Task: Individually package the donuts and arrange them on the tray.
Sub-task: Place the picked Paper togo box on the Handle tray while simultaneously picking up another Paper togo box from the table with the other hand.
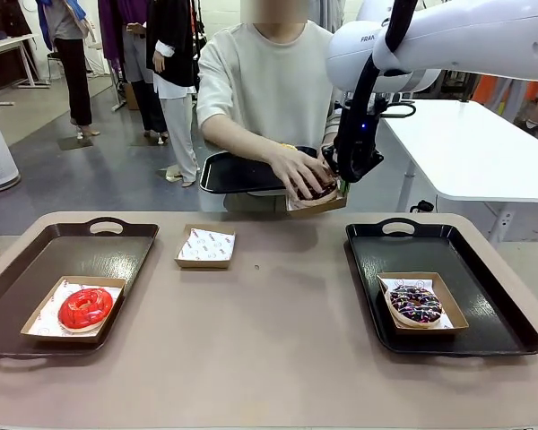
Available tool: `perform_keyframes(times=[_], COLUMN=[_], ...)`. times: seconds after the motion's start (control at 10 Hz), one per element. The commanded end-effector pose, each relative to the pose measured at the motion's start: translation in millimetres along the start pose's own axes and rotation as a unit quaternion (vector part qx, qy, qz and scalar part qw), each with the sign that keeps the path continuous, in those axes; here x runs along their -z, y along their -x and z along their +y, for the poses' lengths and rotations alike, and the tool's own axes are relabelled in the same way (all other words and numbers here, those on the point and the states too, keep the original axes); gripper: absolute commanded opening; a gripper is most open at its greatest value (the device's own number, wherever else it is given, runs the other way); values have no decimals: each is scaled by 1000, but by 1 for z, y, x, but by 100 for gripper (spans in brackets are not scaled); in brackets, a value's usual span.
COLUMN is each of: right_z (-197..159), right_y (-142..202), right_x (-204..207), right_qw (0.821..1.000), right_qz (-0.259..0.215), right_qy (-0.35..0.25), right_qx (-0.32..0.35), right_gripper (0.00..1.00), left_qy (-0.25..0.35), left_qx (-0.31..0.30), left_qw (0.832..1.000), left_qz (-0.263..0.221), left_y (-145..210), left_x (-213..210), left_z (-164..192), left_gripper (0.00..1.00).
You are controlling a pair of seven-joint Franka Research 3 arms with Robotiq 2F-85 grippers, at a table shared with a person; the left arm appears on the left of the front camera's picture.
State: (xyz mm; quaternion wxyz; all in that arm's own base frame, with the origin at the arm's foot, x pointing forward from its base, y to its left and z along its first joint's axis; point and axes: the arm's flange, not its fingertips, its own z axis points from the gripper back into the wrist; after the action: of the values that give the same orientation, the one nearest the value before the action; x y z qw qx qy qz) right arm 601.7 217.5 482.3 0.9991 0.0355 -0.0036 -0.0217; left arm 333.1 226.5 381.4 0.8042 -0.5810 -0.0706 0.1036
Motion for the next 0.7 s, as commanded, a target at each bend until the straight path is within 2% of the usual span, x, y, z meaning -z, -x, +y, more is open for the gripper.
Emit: perform_keyframes(times=[0.0, 0.6], right_z=[-3, -3], right_y=[1, 1], right_x=[-1, -1], right_qw=[1000, 1000], right_qz=[-3, -3], right_qy=[-4, -4], right_qx=[0, 0], right_gripper=[0, 0], left_qy=[2, 2], left_qx=[0, 0], left_qw=[1000, 1000], left_qz=[1, 1], left_y=[2, 2], left_x=[-2, -2], left_z=[1, 1], left_gripper=[90, 90])
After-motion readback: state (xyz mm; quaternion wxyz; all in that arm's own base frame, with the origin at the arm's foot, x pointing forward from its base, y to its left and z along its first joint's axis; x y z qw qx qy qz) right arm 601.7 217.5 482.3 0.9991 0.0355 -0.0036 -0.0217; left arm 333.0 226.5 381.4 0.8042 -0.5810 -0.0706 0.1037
